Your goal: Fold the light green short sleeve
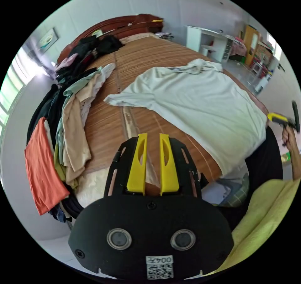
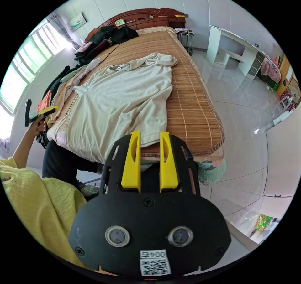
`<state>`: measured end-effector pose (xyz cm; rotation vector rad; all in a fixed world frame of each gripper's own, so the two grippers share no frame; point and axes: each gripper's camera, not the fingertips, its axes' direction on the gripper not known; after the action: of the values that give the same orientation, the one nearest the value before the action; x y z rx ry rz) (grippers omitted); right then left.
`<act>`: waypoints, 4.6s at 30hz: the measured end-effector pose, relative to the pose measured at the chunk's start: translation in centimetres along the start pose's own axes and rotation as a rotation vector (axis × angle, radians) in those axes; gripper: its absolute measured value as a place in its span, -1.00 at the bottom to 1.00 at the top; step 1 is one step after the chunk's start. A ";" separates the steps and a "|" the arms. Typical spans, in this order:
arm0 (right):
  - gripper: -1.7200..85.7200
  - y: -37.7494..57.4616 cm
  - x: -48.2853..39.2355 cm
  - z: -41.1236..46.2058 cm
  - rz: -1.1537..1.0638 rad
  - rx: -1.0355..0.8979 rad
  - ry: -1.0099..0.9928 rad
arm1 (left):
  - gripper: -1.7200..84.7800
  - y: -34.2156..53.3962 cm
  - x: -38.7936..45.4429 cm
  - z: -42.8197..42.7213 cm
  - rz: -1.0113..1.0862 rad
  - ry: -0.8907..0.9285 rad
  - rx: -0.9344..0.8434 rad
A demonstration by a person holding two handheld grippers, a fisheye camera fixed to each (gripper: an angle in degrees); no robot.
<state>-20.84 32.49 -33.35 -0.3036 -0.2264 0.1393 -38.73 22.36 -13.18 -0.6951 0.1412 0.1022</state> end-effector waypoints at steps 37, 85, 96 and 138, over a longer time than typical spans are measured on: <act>-0.90 -16.7 -6.7 -0.4 -0.205 -0.010 0.089 | -0.95 -10.4 -2.1 9.7 -0.231 -0.175 0.060; -0.98 -31.5 -8.3 -3.4 -0.394 -0.035 -0.025 | -0.94 6.3 0.8 4.9 -0.080 -0.180 0.079; -0.98 -9.9 -12.6 -1.3 -0.200 -0.134 0.057 | -0.94 17.7 11.1 6.6 -0.067 -0.166 -0.007; -0.97 2.9 -17.7 7.6 -0.168 0.152 0.217 | -0.84 27.9 16.4 5.3 -0.083 -0.024 -0.064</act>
<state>-40.09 34.33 -30.74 -0.1455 -0.0254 -0.0428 -25.96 47.87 -29.44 -0.7625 0.0863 0.0355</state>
